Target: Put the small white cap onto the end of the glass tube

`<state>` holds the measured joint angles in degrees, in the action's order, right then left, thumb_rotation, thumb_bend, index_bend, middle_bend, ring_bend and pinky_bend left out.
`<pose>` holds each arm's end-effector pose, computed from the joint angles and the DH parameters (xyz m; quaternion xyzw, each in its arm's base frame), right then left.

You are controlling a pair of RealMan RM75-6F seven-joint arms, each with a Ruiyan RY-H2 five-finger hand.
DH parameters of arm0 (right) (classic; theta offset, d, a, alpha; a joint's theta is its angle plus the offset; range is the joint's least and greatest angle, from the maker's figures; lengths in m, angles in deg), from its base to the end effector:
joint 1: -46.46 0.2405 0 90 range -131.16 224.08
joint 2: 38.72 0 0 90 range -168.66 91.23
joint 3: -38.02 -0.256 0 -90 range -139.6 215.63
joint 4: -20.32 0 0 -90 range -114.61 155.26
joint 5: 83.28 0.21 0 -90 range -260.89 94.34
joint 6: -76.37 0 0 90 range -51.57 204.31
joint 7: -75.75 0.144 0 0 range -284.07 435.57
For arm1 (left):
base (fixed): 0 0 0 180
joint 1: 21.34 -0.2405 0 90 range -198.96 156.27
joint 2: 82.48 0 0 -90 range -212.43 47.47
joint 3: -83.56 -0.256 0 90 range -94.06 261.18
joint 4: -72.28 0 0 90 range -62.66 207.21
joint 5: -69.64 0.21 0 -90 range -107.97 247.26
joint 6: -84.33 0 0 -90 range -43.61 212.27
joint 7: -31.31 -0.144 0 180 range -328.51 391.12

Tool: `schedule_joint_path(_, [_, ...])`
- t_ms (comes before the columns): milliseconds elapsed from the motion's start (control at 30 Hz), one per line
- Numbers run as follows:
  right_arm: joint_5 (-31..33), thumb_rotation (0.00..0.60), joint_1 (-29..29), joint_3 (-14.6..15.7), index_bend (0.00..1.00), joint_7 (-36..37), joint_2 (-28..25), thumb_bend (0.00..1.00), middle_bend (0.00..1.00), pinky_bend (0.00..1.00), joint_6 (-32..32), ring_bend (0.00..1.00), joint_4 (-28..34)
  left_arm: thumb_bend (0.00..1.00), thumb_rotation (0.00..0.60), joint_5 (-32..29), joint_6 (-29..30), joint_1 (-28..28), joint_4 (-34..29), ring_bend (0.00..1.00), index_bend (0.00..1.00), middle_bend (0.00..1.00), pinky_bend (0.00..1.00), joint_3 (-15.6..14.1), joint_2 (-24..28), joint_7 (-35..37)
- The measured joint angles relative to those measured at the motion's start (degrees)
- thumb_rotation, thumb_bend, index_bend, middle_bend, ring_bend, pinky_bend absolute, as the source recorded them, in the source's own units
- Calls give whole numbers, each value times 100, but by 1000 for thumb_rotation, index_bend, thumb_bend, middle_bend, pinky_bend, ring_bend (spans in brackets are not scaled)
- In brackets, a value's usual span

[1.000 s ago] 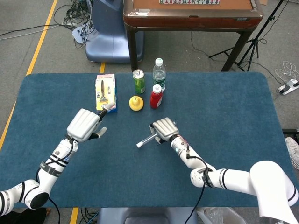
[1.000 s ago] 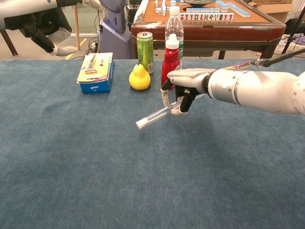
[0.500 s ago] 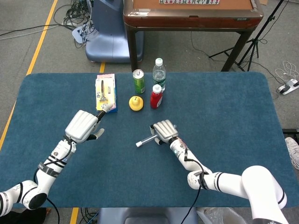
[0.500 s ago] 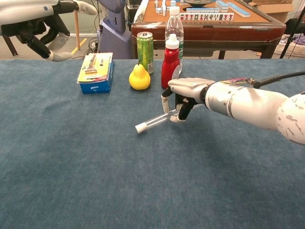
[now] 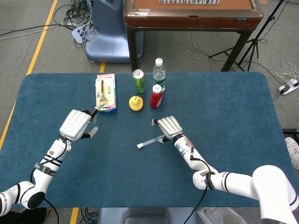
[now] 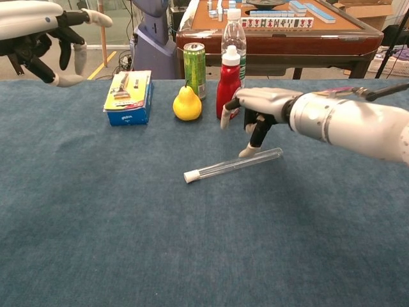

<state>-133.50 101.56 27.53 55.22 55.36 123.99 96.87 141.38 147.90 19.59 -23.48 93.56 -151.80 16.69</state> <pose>-0.1058 -0.3821 -0.0500 0.7599 -0.4006 0.3378 0.3847 -0.1465 0.3502 0.1003 -0.7252 -0.2838 -0.4238 0.4625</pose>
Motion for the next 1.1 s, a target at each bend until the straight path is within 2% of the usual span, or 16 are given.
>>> schedule_joint_path(100, [-107,600,-208,-3,373,-19,-499,148,894,1000,331,971,557,295,600,-79,47,-108,125,435,0,446,656,6,27,168])
schedule_joint_path(233, [-184,600,-553,76,421,-113,-1315,223,706,997,712,771,1374,294,600,-142,139,-309,391,381,0,401,565,-30,39,379])
schedule_joint_path(300, [-229,600,-771,173,423,-196,-1778,238,631,956,920,683,1812,293,600,-136,220,-418,510,353,0,376,517,-77,47,400])
schedule_joint_path(367, [-293,600,-1026,300,423,-263,-2218,253,552,858,1153,581,2232,291,600,-144,309,-556,619,330,0,354,485,-139,65,397])
schedule_joint_path(467, [-504,600,-1451,502,423,-275,-2724,263,479,748,1564,486,2680,287,600,-194,427,-767,681,302,0,324,438,-225,111,391])
schedule_joint_path(600, [-916,600,-1955,737,423,-216,-3026,274,442,678,2146,437,2973,285,600,-245,683,-1068,707,271,6,285,399,-327,162,363])
schedule_joint_path(867, [-1753,600,-3096,1193,423,-96,-3189,274,441,677,3456,436,3238,283,600,-235,1434,-1798,470,263,31,271,373,-543,329,242])
schedule_joint_path(1100, [-2328,600,-3853,1431,423,79,-3214,275,443,675,4167,436,3195,280,600,-51,2116,-2457,251,262,36,269,360,-759,401,239])
